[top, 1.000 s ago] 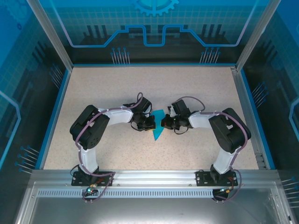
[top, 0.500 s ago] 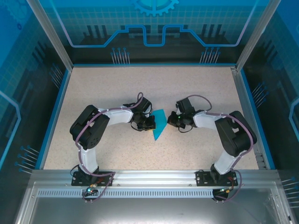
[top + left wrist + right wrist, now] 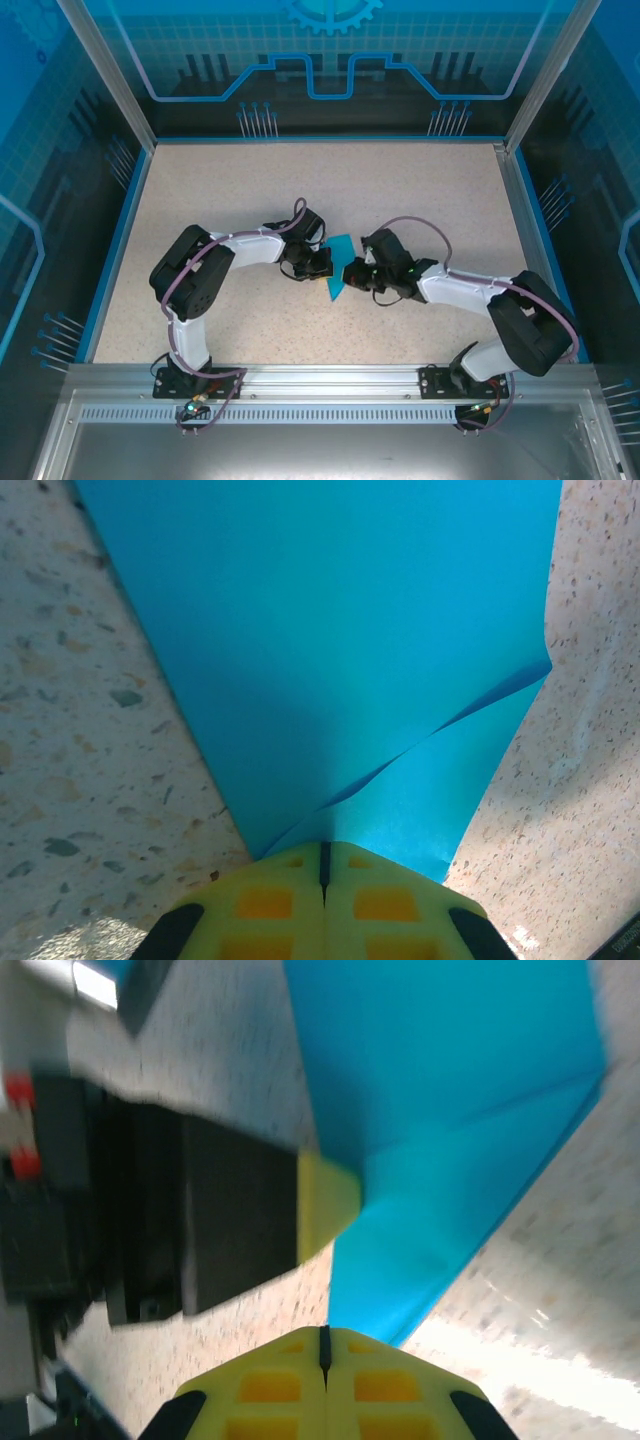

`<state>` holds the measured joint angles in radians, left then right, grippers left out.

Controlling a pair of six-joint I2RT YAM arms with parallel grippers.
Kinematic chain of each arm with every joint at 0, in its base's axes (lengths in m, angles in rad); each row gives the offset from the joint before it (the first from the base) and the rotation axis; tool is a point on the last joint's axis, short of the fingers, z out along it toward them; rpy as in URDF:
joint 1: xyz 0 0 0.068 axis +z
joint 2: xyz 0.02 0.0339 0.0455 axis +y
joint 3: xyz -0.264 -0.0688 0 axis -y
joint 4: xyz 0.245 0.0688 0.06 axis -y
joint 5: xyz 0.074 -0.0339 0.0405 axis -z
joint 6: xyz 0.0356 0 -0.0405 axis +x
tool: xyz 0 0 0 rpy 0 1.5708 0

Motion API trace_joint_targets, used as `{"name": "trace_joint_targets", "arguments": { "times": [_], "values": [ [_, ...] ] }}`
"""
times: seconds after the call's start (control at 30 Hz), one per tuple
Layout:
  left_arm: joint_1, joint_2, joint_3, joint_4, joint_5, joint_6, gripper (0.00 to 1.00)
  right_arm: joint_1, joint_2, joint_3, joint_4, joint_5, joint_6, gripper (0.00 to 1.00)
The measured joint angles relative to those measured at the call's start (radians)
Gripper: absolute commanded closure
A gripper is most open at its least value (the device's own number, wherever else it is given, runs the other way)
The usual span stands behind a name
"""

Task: Fold a paper plane with a square sheet of paper (pick it up from the middle)
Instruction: Third fold the triangle at the center of the table.

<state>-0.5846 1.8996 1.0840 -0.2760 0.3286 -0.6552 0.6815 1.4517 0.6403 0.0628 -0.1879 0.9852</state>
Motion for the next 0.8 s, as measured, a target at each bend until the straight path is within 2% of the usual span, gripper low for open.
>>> {"name": "trace_joint_targets", "arguments": {
  "times": [0.2, 0.43, 0.8],
  "values": [
    [0.0, 0.0, -0.001, 0.001, 0.0, 0.0, 1.0, 0.063, 0.072, -0.013, 0.088, -0.022, 0.077, 1.0],
    [0.0, 0.0, -0.006, 0.008, 0.001, 0.0, 1.0, 0.067, 0.167, -0.013, 0.159, -0.053, 0.123, 1.0],
    [0.0, 0.0, -0.006, 0.011, 0.001, 0.0, 1.0, 0.067, 0.18, -0.027, 0.166, -0.07, 0.134, 1.0]
  ]
}}
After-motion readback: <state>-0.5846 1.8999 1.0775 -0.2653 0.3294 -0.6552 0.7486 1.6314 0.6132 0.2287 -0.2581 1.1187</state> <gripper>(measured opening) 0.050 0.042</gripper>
